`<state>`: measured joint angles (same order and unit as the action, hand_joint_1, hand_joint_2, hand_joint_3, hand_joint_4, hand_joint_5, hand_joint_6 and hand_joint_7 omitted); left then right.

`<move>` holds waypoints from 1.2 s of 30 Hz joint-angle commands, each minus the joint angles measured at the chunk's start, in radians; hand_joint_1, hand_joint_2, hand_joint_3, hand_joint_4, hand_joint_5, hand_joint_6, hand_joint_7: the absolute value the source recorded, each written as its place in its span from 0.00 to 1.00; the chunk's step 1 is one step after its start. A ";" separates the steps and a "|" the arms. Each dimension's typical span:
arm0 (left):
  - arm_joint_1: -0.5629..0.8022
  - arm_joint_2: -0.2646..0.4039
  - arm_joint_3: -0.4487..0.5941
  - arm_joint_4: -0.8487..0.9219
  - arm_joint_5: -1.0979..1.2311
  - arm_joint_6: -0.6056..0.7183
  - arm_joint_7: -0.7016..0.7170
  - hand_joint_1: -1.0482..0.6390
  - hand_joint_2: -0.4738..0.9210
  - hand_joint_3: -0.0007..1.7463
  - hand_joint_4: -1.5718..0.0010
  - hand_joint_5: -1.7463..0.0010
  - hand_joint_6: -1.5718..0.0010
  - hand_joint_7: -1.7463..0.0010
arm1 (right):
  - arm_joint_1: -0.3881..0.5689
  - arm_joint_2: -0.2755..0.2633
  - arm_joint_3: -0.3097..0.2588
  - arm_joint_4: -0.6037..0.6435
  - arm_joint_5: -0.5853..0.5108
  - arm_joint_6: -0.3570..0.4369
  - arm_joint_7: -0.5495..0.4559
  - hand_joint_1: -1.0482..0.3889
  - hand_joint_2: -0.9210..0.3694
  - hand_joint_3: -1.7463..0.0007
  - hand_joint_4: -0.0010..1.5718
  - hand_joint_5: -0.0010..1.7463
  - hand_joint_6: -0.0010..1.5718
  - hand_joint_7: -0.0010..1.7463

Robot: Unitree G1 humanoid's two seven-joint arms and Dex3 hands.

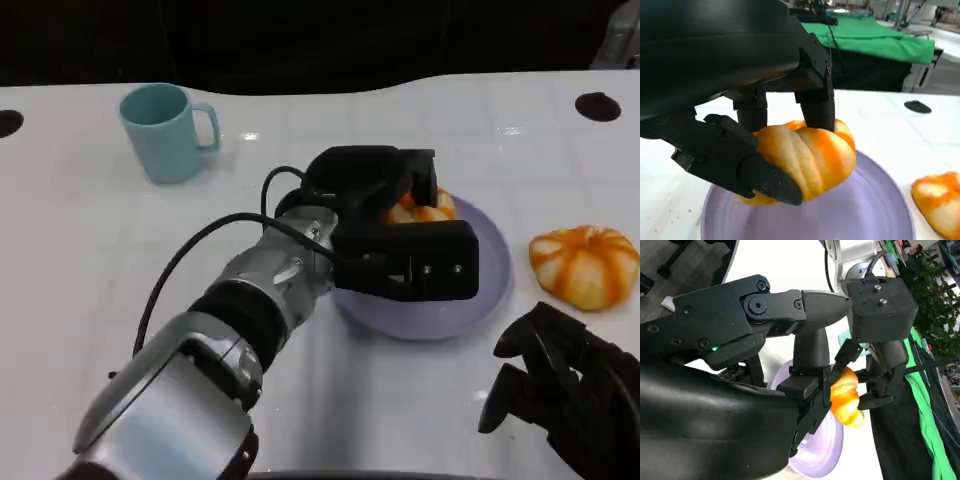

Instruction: Grasp the bread from the table and place it into the plate.

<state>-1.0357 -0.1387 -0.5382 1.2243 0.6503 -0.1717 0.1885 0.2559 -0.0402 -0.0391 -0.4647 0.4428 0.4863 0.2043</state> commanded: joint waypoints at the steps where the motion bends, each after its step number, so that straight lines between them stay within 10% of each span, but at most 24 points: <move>1: -0.029 -0.004 0.019 0.003 -0.024 0.009 -0.046 0.48 0.99 0.05 0.54 0.07 0.48 0.69 | 0.009 -0.006 -0.001 -0.009 0.001 -0.014 -0.002 0.40 0.00 0.79 0.40 1.00 0.30 0.93; 6: -0.027 0.002 0.021 0.001 -0.031 0.001 -0.070 0.44 1.00 0.09 0.67 0.24 0.57 0.88 | 0.011 -0.005 0.000 -0.010 0.002 -0.016 -0.001 0.40 0.00 0.80 0.40 1.00 0.31 0.93; 9: -0.032 0.011 0.003 -0.001 -0.016 0.006 -0.102 0.33 1.00 0.13 0.72 0.72 0.68 0.98 | 0.011 -0.008 0.000 -0.009 0.000 -0.019 0.000 0.40 0.00 0.80 0.41 1.00 0.31 0.93; 11: -0.032 0.013 -0.002 -0.004 -0.011 0.010 -0.108 0.29 1.00 0.15 0.76 0.82 0.73 1.00 | 0.010 -0.010 0.000 -0.010 -0.001 -0.017 0.000 0.40 0.00 0.80 0.41 1.00 0.31 0.93; 22: -0.055 0.043 -0.026 -0.008 0.002 0.027 -0.243 0.17 1.00 0.25 0.95 0.94 0.85 1.00 | 0.006 -0.010 -0.006 -0.005 0.004 -0.014 0.001 0.39 0.00 0.80 0.41 1.00 0.31 0.93; 36: 0.082 0.123 0.199 -0.169 -0.259 -0.093 -0.355 0.20 1.00 0.22 0.85 0.87 0.77 0.97 | 0.002 -0.008 -0.011 -0.005 0.008 -0.001 -0.010 0.40 0.00 0.80 0.41 1.00 0.30 0.94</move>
<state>-1.0124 -0.0421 -0.3974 1.1009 0.4625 -0.2406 -0.1288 0.2588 -0.0406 -0.0347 -0.4665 0.4413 0.4832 0.2018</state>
